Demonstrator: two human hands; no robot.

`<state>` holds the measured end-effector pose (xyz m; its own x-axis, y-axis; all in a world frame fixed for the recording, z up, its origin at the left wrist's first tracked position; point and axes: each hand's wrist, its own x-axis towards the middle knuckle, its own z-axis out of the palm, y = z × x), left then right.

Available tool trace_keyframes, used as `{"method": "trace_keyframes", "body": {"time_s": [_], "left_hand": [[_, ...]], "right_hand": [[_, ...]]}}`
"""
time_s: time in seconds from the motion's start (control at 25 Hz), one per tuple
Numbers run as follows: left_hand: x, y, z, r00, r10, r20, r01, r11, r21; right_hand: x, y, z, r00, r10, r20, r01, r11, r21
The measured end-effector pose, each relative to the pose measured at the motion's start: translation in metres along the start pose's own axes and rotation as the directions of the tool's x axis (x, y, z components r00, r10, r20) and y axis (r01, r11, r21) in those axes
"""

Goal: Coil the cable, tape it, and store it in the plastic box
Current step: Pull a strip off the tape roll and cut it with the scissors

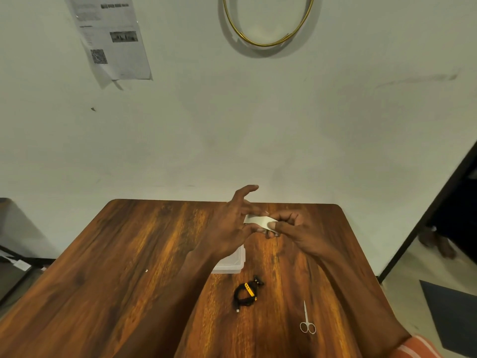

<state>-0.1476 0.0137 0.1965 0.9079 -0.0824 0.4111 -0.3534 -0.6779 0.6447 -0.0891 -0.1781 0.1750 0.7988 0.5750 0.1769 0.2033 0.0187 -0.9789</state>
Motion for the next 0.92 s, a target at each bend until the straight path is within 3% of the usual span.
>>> {"method": "trace_keyframes", "body": {"time_s": [0.16, 0.36, 0.92], "left_hand": [[0.0023, -0.0005, 0.0016, 1.000, -0.020, 0.009, 0.020, 1.000, -0.004], [0.0019, -0.0060, -0.0015, 0.999, -0.049, -0.024, 0.047, 0.997, -0.057], [0.0013, -0.0001, -0.0025, 1.000, -0.016, 0.003, 0.016, 1.000, -0.005]], "right_hand": [[0.0023, 0.0072, 0.0015, 1.000, 0.001, -0.012, 0.000, 0.996, 0.088], [-0.0029, 0.0043, -0.0016, 0.995, 0.052, 0.086, -0.070, 0.973, 0.218], [-0.0045, 0.0077, 0.0056, 1.000, 0.025, -0.012, -0.023, 0.987, 0.161]]}}
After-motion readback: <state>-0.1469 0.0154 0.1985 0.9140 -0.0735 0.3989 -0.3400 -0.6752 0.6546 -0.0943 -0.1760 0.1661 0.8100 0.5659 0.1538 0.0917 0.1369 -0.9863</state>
